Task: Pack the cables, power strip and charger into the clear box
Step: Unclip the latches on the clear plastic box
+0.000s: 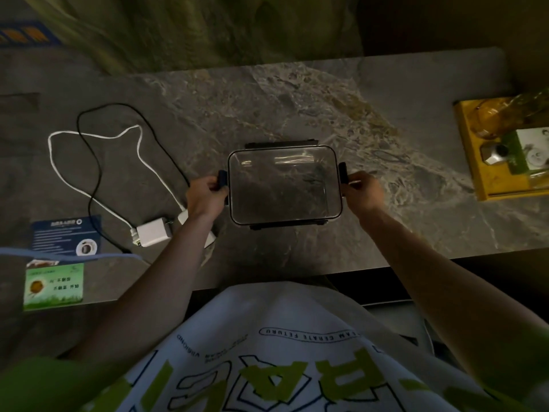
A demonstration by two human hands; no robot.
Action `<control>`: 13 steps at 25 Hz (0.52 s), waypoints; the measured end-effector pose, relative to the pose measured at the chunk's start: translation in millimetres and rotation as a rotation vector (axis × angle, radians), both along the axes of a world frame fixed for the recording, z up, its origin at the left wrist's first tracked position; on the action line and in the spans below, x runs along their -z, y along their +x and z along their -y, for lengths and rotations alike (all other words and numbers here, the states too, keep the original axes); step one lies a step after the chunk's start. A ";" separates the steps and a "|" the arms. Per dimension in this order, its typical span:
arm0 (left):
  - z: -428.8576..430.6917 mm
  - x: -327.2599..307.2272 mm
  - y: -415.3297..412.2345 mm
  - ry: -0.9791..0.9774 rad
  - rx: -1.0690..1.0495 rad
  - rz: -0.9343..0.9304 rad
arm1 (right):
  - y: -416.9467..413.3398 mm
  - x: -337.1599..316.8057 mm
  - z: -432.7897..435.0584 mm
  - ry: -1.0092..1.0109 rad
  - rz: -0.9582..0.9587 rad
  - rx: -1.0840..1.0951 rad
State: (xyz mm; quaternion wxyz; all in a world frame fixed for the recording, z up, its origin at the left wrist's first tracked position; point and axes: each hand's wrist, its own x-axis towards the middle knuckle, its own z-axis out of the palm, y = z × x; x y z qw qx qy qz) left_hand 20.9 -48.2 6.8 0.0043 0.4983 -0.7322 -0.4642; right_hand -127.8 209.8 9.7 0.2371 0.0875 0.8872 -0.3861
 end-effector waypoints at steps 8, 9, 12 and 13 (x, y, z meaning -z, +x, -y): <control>-2.3 -17.9 -8.2 -0.029 -0.049 -0.089 | -0.3 -16.3 0.3 -0.127 -0.097 0.040; -1.8 -21.6 -10.2 -0.034 -0.060 -0.107 | -0.4 -19.1 0.5 -0.152 -0.108 0.042; -0.7 -34.0 -17.2 -0.065 -0.060 -0.156 | -1.0 -23.7 0.2 -0.207 -0.142 0.059; -1.2 -38.7 -19.6 -0.074 -0.054 -0.178 | -1.3 -24.6 -0.2 -0.214 -0.160 0.062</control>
